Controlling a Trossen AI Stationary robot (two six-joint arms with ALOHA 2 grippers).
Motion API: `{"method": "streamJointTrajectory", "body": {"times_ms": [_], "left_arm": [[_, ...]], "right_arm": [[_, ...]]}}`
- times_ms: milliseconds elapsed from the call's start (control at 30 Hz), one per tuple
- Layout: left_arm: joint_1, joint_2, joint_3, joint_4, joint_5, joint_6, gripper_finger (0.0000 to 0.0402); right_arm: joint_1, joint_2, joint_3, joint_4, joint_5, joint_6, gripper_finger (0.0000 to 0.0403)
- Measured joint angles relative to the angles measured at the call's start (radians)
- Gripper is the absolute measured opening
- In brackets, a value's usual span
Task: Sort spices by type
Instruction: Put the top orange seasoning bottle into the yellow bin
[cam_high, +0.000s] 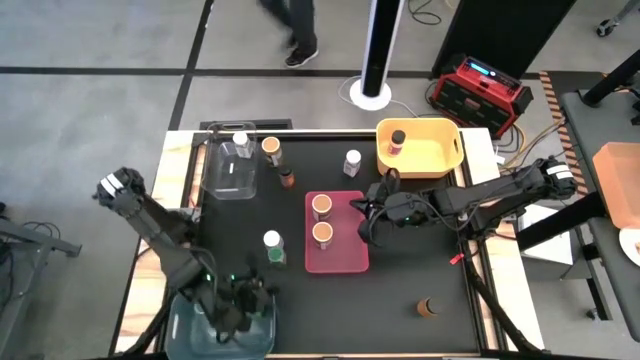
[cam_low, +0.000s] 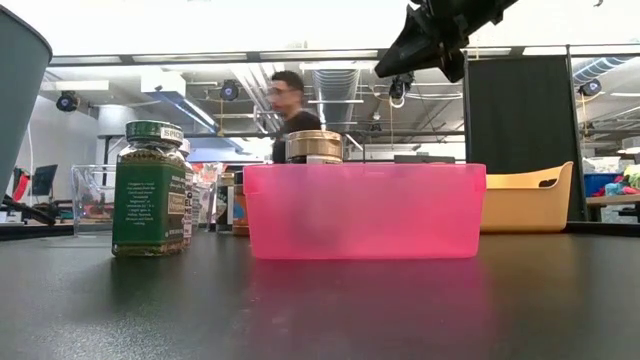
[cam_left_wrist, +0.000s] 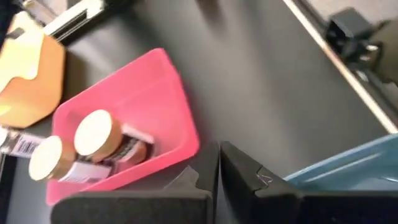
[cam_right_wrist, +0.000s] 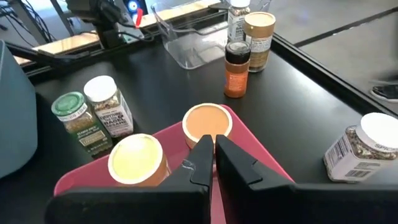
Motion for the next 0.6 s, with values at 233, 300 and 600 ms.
{"method": "streamJointTrajectory", "body": {"times_ms": [233, 300, 600], "left_arm": [[0.112, -0.206, -0.164, 0.041, 0.003, -0.016, 0.0], [0.151, -0.255, -0.194, 0.04, 0.015, -0.003, 0.0], [0.303, -0.447, -0.258, 0.041, 0.046, 0.162, 0.0]], "right_arm": [[-0.015, 0.0, 0.028, -0.042, 0.001, -0.005, 0.0009], [-0.032, 0.0, 0.047, -0.06, 0.001, -0.017, 0.0009], [-0.179, 0.036, 0.2, -0.214, 0.001, -0.115, 0.0009]]}}
